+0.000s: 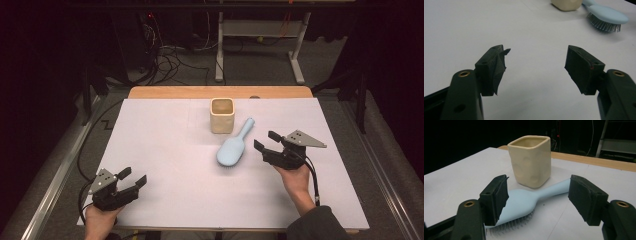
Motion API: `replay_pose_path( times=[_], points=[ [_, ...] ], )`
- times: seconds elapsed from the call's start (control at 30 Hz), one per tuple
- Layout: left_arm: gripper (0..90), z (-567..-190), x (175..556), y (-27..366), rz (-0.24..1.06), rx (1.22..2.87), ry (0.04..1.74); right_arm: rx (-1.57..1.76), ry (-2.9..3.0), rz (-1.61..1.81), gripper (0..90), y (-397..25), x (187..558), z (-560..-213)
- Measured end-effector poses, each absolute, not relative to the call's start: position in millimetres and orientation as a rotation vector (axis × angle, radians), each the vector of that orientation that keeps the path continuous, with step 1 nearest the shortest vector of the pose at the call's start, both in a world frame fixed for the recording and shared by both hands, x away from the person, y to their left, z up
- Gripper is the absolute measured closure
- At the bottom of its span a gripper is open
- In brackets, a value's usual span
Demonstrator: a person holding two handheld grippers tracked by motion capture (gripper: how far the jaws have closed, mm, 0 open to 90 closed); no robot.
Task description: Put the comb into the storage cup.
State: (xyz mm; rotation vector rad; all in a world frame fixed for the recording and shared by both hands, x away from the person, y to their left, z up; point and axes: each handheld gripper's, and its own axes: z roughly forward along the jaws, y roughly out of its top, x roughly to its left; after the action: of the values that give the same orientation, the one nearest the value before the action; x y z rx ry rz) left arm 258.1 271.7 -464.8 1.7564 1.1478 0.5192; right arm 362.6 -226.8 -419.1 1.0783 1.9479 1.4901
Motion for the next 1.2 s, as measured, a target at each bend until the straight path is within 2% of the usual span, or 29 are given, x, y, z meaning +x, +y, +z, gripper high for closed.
replay_pose_path(
  times=[0.83,1.2],
  points=[
    [33.1,-464.8,258.4,271.6,0.517,1.761,1.146,1.086,2.018,1.411,32.8,-212.2,389.8,-407.1],
    [33.0,-464.7,258.4,271.9,0.516,1.761,1.144,1.200,2.091,1.334,38.3,-209.2,413.0,-400.9]
  ],
)
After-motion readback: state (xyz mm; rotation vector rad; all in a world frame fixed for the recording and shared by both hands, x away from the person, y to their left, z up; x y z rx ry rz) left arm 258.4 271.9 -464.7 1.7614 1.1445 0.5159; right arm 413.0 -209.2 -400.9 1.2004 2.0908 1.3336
